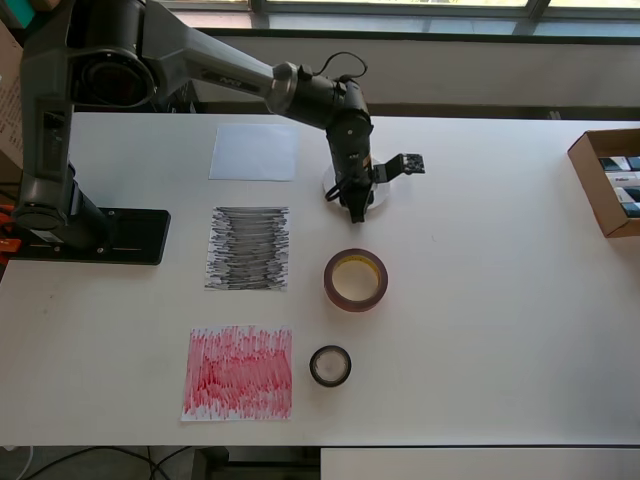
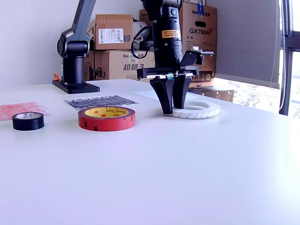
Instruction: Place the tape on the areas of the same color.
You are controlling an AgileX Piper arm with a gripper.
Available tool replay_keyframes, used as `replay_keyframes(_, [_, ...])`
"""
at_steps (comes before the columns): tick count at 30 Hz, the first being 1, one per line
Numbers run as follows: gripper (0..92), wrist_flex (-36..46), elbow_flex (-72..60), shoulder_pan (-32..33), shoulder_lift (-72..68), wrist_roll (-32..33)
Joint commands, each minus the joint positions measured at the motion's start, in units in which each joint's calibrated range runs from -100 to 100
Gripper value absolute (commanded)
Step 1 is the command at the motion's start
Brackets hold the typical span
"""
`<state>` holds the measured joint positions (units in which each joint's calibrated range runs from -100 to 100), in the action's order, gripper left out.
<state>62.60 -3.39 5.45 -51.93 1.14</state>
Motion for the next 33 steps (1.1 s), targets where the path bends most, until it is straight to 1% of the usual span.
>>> replay_keyframes(1, [0.0,-0.8,0.7,-0.3,4.3,-3.0])
replay_keyframes(4, [0.0,-1.0,2.9,0.6,9.5,-6.1])
replay_keyframes(7, [0.0,-1.1,6.3,3.4,13.7,-9.0])
replay_keyframes(11, [0.0,-1.3,12.2,8.1,18.6,-11.1])
replay_keyframes(16, [0.0,-8.2,22.5,14.5,23.3,-11.8])
replay_keyframes(22, [0.0,-11.4,30.0,19.7,24.9,-11.7])
replay_keyframes(27, [0.0,-13.8,34.5,20.4,25.0,-11.7])
replay_keyframes(33, [0.0,-14.1,38.2,19.6,25.2,-11.9])
